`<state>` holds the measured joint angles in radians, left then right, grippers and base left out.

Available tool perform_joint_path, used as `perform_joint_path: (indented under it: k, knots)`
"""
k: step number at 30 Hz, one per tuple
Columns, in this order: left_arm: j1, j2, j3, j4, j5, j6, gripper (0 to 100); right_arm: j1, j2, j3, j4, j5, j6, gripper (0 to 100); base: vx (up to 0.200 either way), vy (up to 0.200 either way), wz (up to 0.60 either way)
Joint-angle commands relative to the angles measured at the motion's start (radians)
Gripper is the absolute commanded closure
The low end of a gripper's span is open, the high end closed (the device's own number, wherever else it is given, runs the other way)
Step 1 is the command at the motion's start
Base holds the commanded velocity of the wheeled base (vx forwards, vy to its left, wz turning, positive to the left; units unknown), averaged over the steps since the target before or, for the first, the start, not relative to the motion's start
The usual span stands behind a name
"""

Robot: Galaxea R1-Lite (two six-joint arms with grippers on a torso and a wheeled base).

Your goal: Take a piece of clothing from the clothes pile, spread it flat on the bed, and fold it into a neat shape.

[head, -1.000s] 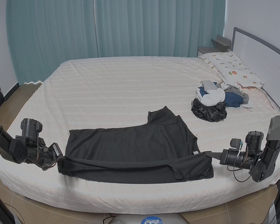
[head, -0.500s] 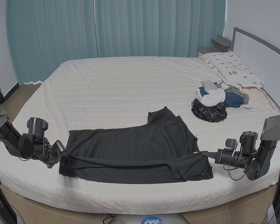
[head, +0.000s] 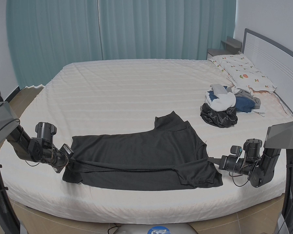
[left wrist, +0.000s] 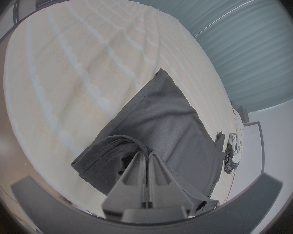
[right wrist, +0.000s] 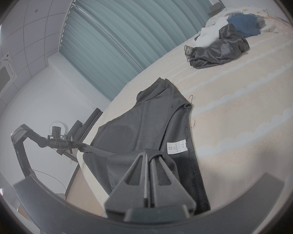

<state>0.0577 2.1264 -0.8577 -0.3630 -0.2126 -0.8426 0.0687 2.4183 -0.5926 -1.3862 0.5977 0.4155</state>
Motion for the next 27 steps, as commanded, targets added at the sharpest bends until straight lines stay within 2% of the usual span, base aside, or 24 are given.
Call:
perform_joint_path:
  k: [1,7,12,16,19,23,27]
  knots:
    - [0.001,0.041,-0.026,-0.001,0.001,-0.013,0,0.0,0.045,-0.016,-0.005,-0.001,0.0,0,0.0,0.0,0.0]
    - [0.01,0.041,-0.049,-0.001,0.004,-0.072,0,-0.006,0.039,-0.003,-0.016,0.001,0.014,0,0.0,0.0,0.0]
    - [0.034,0.024,-0.023,-0.068,-0.004,-0.124,0,-0.029,-0.002,0.053,-0.106,-0.006,0.137,0,0.0,0.0,0.0]
    - [0.027,-0.008,0.022,-0.07,-0.034,-0.115,0,-0.03,-0.011,0.12,-0.177,-0.029,0.189,0,0.0,0.0,0.0]
    - [0.019,-0.028,0.039,-0.065,-0.041,-0.112,0,-0.032,-0.024,0.137,-0.177,-0.036,0.192,0,0.0,0.0,0.0]
    - [-0.009,-0.02,0.071,-0.065,-0.025,-0.043,0,-0.046,-0.041,0.158,-0.177,-0.047,0.193,0,0.0,0.0,0.0]
    - [-0.036,-0.02,0.081,-0.065,-0.002,-0.032,0,-0.046,-0.05,0.171,-0.177,-0.053,0.203,0,0.0,0.0,0.0]
